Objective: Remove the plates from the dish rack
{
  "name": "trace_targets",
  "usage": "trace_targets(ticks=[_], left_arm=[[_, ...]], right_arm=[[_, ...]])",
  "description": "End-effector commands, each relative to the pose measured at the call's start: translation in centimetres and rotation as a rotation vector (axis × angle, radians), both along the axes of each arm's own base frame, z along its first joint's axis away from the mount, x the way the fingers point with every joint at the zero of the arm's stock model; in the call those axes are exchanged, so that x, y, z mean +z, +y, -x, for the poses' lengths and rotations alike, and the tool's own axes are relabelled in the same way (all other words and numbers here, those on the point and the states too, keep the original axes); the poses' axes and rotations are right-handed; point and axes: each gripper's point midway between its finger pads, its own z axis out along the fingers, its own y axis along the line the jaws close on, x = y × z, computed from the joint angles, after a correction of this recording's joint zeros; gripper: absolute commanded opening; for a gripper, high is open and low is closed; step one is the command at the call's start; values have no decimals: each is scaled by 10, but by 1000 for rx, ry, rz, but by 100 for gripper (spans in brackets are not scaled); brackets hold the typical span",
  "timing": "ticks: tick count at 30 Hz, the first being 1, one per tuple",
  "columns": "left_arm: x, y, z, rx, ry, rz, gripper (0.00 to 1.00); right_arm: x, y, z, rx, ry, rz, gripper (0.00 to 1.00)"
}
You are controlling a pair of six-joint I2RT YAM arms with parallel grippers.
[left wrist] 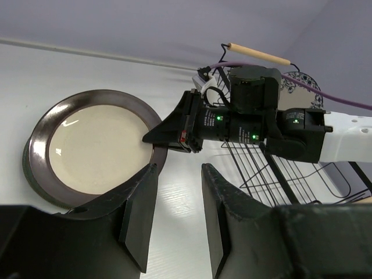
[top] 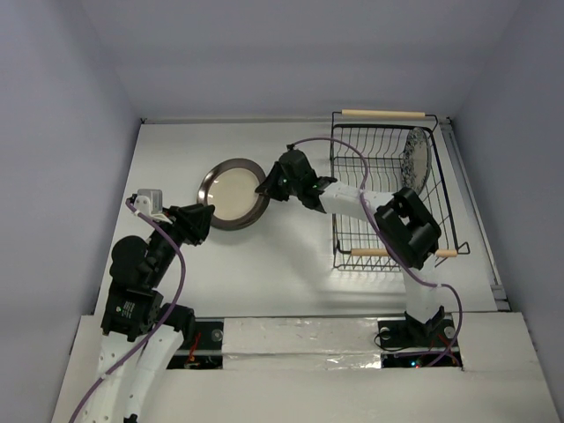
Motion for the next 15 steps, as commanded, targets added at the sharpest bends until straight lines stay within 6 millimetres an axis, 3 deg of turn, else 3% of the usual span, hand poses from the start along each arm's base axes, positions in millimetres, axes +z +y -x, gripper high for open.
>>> trace_targets(ticks=[1, 9, 14, 15], left_arm=[[8, -1, 1, -4, -34, 15, 33], [9, -1, 2, -4, -40, 17, 33], [9, -1, 2, -4, -39, 18, 33], [9, -1, 2, -5, -38, 16, 33]], right_arm=[[77, 30, -4, 22, -144, -232, 8], [45, 23, 3, 76, -146, 1, 63], [46, 22, 11, 120, -187, 144, 86], [45, 12, 8, 87, -193, 195, 91]])
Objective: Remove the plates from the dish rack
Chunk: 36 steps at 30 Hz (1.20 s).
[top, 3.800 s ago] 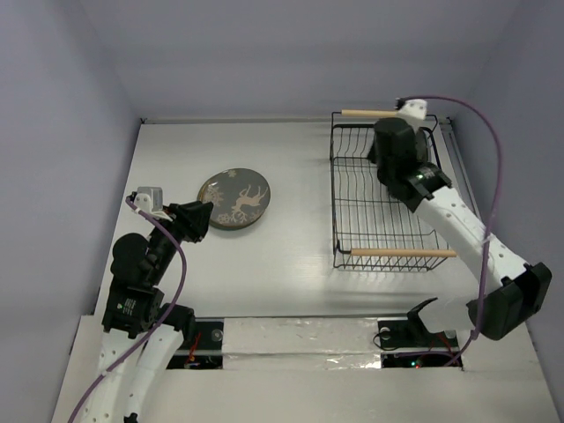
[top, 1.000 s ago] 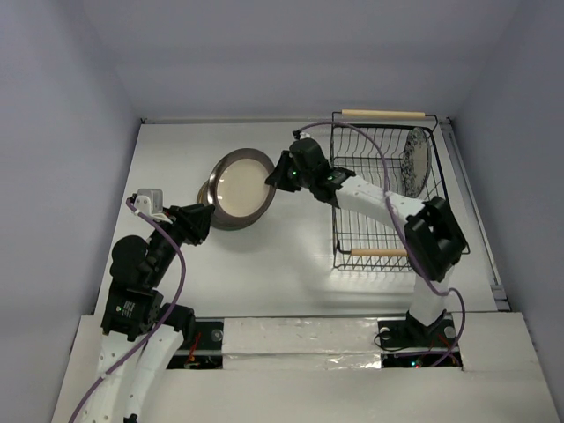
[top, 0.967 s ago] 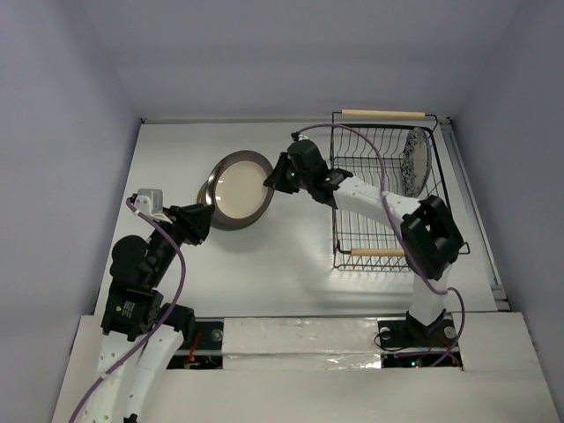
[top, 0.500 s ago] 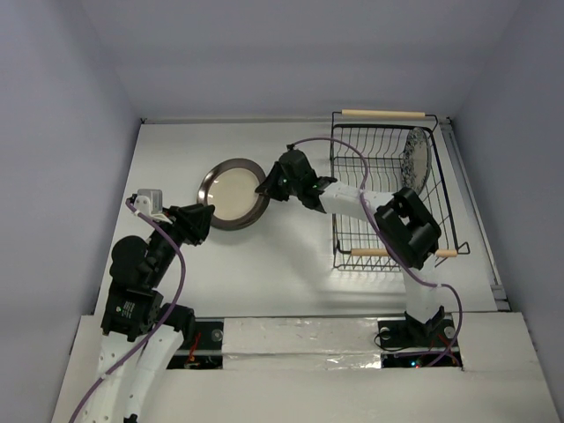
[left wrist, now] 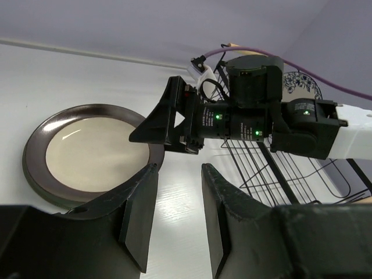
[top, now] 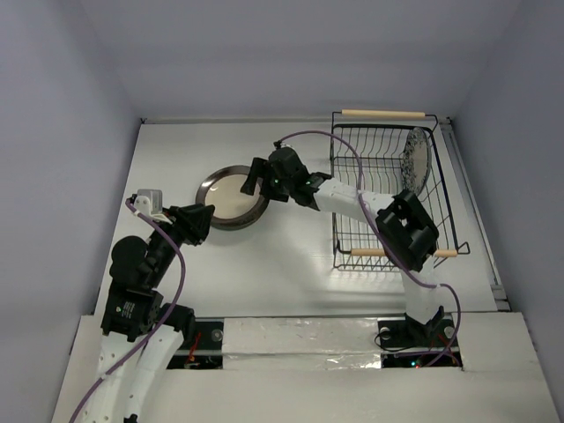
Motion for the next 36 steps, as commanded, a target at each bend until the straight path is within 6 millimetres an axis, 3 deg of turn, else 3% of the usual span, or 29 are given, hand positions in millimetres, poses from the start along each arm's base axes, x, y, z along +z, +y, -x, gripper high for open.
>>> trace_targets(ticks=[1, 4, 9, 11, 13, 14, 15, 16, 17, 18, 19, 20, 21, 22, 24, 25, 26, 28, 30, 31, 33, 36], left_arm=[[10, -1, 2, -3, -41, 18, 33], [9, -1, 2, -3, -39, 18, 33], [10, -1, 2, -8, -43, 17, 33], [10, -1, 2, -6, -42, 19, 33], [10, -1, 3, -8, -44, 17, 33], [11, -1, 3, -8, -47, 18, 33], [11, -1, 3, -9, -49, 19, 33], [10, -2, 3, -12, -44, 17, 33], [10, -3, 3, -16, -45, 19, 33], [10, -4, 3, -23, -45, 19, 33], [10, -5, 4, -31, -45, 18, 33], [10, -5, 4, -31, -45, 18, 33], [10, -6, 4, -37, -46, 17, 33], [11, -6, 5, -40, -50, 18, 32], [14, -7, 9, -51, -66, 22, 20], [16, -7, 10, -52, -76, 23, 15], [18, -7, 12, -53, -86, 27, 10], [20, -8, 15, -60, -94, 30, 1], [23, -8, 16, -56, -98, 33, 0], [23, -6, 15, -48, -97, 32, 0], [21, -7, 14, -49, -86, 28, 2], [23, -10, 18, -72, -100, 28, 16]], right_arm=[[38, 2, -2, 13, -131, 76, 94], [47, -12, 2, 19, -159, 140, 100], [52, -36, 8, 44, -186, 272, 100], [63, -51, 11, 30, -217, 312, 98], [67, -73, 11, -22, -239, 377, 85], [86, -84, 13, -36, -282, 390, 79], [94, -95, 13, -62, -301, 416, 67], [97, -121, 8, -139, -310, 488, 24], [118, -146, 5, -195, -342, 508, 11], [124, -168, 4, -237, -343, 548, 0], [137, -210, -3, -339, -353, 599, 0], [134, -216, -3, -354, -355, 627, 0], [145, -256, -8, -439, -343, 655, 0], [148, -284, -11, -508, -336, 700, 0], [143, -333, -6, -593, -272, 805, 0], [146, -371, -6, -698, -243, 869, 0], [147, -388, -3, -741, -224, 906, 0], [153, -431, 7, -851, -182, 993, 19], [151, -449, 9, -865, -154, 1029, 46], [152, -457, 12, -876, -137, 1053, 66], [143, -473, 11, -887, -86, 1128, 74], [131, -480, 5, -856, -44, 1177, 73]])
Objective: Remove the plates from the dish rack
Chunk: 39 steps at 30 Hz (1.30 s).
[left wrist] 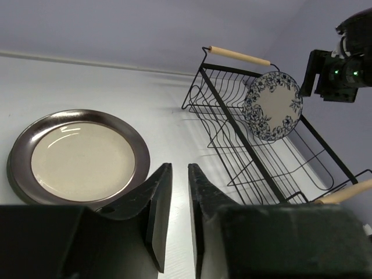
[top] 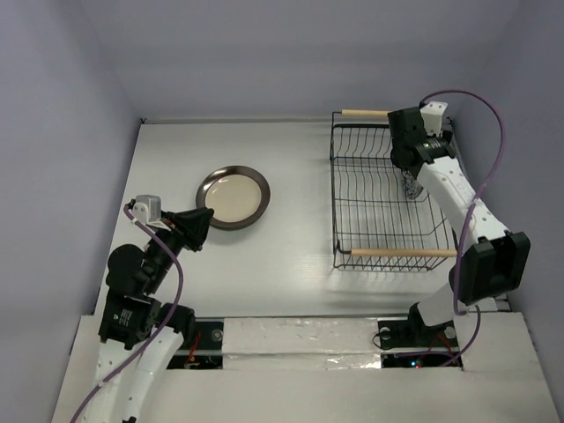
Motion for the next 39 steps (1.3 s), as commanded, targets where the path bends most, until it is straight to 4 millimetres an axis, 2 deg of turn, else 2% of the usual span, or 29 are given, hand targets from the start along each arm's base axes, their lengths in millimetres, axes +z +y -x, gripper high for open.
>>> trace_targets(ticks=[1, 5, 6, 7, 10, 18, 24, 29, 34, 39], left_arm=[[16, -3, 4, -22, -60, 14, 20], [18, -2, 7, -22, -70, 18, 24], [18, -2, 8, -22, -71, 17, 24], [18, -2, 8, -21, -74, 16, 25], [19, -2, 9, -25, -80, 19, 26], [22, -4, 13, -38, -91, 20, 27], [22, -3, 14, -37, -91, 20, 27], [21, -4, 15, -40, -91, 20, 28], [22, -4, 16, -44, -96, 21, 28], [23, -4, 16, -46, -100, 22, 28]], right_arm=[[-5, -13, -1, -18, 83, 79, 73], [-25, -20, -19, -25, 148, 126, 68], [-38, -21, -24, -36, 192, 153, 66], [-39, -26, -23, -63, 208, 191, 58], [-46, -34, -28, -99, 237, 239, 52], [-48, -42, -30, -149, 279, 327, 47], [-42, -45, -37, -153, 247, 323, 28], [-32, -50, -37, -171, 205, 319, 0], [-4, -52, -28, -186, 118, 307, 0], [35, -51, -18, -163, 2, 251, 0]])
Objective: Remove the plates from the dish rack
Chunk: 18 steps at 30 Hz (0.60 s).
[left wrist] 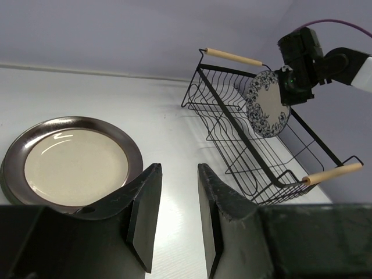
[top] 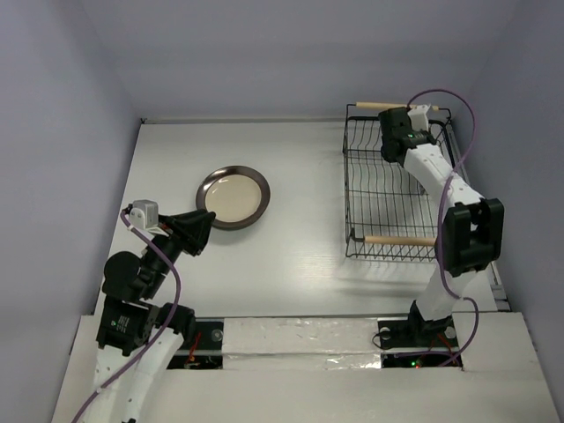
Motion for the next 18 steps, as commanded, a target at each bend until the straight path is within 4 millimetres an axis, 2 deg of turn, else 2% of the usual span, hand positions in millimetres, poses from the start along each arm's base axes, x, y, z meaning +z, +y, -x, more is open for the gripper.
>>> trace_targets(ticks=[1, 8, 10, 12, 13, 16, 17, 18], left_arm=[[15, -2, 6, -20, -59, 13, 28], [15, -2, 5, -17, -58, 15, 29], [15, -2, 5, -17, -60, 15, 29], [15, -2, 5, -18, -60, 15, 29], [14, -2, 5, -20, -56, 15, 29], [13, -2, 4, -20, -55, 15, 30], [13, -3, 4, -20, -52, 14, 30], [12, -2, 4, -18, -50, 14, 30]], right_arm=[[88, -12, 12, -51, -281, 7, 0], [145, -20, 41, -62, -415, -5, 0], [168, -18, 53, -38, -500, -60, 0], [182, -10, 57, 4, -581, -143, 0], [194, 0, 59, 76, -633, -228, 0], [214, 32, 57, 205, -756, -421, 0], [223, 61, 57, 336, -782, -538, 0], [228, 77, 57, 385, -816, -622, 0]])
